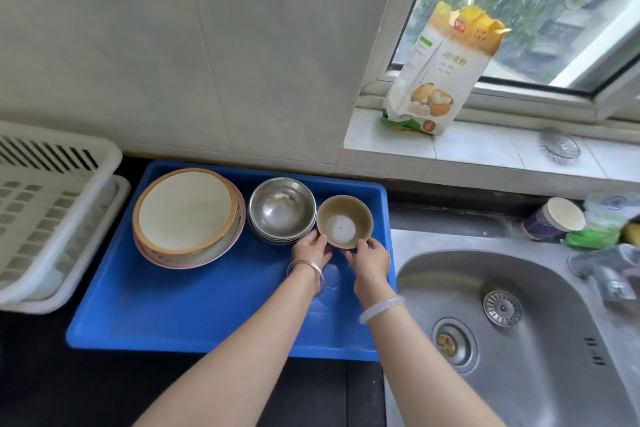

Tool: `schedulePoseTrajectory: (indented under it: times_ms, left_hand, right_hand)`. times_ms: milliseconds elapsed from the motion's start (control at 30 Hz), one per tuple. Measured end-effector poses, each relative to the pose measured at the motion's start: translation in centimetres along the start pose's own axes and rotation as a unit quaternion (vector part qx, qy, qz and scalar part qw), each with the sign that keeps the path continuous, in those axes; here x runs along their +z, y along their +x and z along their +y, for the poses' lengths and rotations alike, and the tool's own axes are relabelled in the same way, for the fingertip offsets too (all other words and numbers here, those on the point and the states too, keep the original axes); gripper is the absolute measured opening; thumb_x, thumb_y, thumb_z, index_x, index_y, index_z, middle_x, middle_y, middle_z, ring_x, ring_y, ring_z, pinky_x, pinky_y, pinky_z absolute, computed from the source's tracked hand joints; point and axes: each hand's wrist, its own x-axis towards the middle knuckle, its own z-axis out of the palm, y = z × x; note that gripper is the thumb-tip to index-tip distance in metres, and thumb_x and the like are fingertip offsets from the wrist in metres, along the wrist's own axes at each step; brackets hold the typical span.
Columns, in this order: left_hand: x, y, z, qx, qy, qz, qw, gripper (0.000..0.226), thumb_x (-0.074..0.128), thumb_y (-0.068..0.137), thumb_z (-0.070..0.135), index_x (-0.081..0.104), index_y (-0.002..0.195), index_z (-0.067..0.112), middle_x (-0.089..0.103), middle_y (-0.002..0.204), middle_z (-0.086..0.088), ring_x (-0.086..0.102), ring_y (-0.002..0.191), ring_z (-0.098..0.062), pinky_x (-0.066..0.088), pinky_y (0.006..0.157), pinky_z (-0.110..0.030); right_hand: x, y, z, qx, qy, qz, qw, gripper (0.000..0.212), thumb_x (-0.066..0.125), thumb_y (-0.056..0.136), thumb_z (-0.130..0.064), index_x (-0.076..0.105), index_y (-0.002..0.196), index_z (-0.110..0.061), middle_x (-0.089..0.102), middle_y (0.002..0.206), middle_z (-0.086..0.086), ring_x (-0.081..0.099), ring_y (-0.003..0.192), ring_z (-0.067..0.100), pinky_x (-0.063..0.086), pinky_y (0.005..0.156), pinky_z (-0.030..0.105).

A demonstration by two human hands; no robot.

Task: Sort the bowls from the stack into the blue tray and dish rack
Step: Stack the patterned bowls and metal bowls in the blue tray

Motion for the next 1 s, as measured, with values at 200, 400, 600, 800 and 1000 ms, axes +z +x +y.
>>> schedulePoseTrajectory:
  times_ms: [200,400,600,800,1000]
  left_hand:
    - [0.7,0.8,-0.5,0.022,-0.026,0.005,0.999,0.032,0.042,0.092,-0.001,0.06,0.116,0.009,0.063,0.091,-0.002,0.056,0.1,-0.022,0.045,0.084,-0.028]
    - [0.8,0.6,-0.4,0.024,-0.053,-0.005,0.998,0.036,0.042,0.093,0.0,0.053,0.127,0.007,0.057,0.111,-0.006,0.054,0.105,-0.022,0.043,0.091,-0.028]
    - [-0.5,-0.8,-0.5,0.036,0.051,-0.001,0.998,0.041,0.045,0.094,0.007,0.045,0.134,0.004,0.06,0.1,-0.005,0.054,0.099,-0.021,0.047,0.086,-0.026]
    - [-4.7,-4.7,0.5,0.111,0.248,0.011,0.962,0.037,0.05,0.092,0.019,0.053,0.129,0.014,0.058,0.131,-0.008,0.056,0.118,-0.024,0.043,0.104,-0.04]
    - [-12.7,-11.0,2.4,0.193,0.335,0.086,0.918,0.032,0.051,0.092,0.021,0.058,0.124,0.018,0.061,0.128,0.0,0.059,0.114,-0.016,0.038,0.082,-0.011]
  right_hand:
    - [0.2,0.3,-0.5,0.012,0.037,-0.022,0.999,0.028,0.044,0.097,-0.012,0.059,0.12,-0.004,0.064,0.112,0.015,0.067,0.098,0.024,0.056,0.071,0.025]
    - [-0.2,0.0,-1.1,0.028,0.038,-0.053,0.997,0.028,0.043,0.097,-0.018,0.059,0.119,-0.009,0.066,0.107,0.009,0.067,0.089,0.019,0.055,0.065,0.022]
    - [-1.2,-1.0,-1.3,0.013,-0.03,-0.076,0.997,0.021,0.046,0.096,-0.022,0.057,0.11,-0.011,0.059,0.103,0.004,0.065,0.089,0.023,0.054,0.067,0.024]
    - [-2.6,-4.3,-0.6,-0.092,-0.181,-0.091,0.975,0.026,0.039,0.098,-0.026,0.058,0.109,-0.013,0.057,0.089,0.004,0.062,0.081,0.021,0.049,0.074,0.034]
    - [-0.3,-12.2,1.1,-0.157,-0.257,-0.237,0.924,0.023,0.042,0.096,-0.026,0.064,0.098,-0.021,0.068,0.093,-0.004,0.066,0.076,0.011,0.047,0.066,0.024]
